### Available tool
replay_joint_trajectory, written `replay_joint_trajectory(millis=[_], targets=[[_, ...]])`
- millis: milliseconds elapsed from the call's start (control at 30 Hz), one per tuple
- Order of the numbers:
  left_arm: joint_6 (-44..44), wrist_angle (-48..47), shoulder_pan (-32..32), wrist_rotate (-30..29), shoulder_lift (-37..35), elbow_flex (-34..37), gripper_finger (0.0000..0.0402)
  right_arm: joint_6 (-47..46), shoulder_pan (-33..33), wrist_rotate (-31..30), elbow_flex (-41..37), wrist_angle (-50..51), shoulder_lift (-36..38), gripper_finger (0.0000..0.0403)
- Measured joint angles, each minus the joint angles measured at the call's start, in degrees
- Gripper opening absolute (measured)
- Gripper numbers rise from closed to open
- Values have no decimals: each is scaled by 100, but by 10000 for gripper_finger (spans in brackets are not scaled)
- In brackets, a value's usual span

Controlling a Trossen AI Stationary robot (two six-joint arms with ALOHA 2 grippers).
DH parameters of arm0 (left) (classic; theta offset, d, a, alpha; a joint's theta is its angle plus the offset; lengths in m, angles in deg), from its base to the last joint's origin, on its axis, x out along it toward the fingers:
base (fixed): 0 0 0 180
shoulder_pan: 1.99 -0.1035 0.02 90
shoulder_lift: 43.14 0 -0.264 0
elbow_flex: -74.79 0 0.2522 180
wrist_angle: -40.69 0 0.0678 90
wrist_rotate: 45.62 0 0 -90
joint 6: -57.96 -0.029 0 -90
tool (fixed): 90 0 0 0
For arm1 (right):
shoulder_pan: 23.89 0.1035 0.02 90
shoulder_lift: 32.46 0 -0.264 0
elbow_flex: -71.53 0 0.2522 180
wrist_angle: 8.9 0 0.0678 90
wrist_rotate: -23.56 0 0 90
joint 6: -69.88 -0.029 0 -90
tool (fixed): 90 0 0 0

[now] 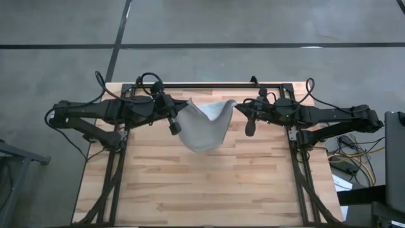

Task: Roll towel
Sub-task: Fold the gray towel on the table

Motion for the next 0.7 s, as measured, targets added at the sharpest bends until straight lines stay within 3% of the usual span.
replay_joint_trajectory(millis=[500,700], targets=[[-222,568,27,-222,-1,0,6,0,9,-359,1022,1825,24,8],[-542,390,72,134,-157,0,6,20,131,-362,1100,2054,65,8]])
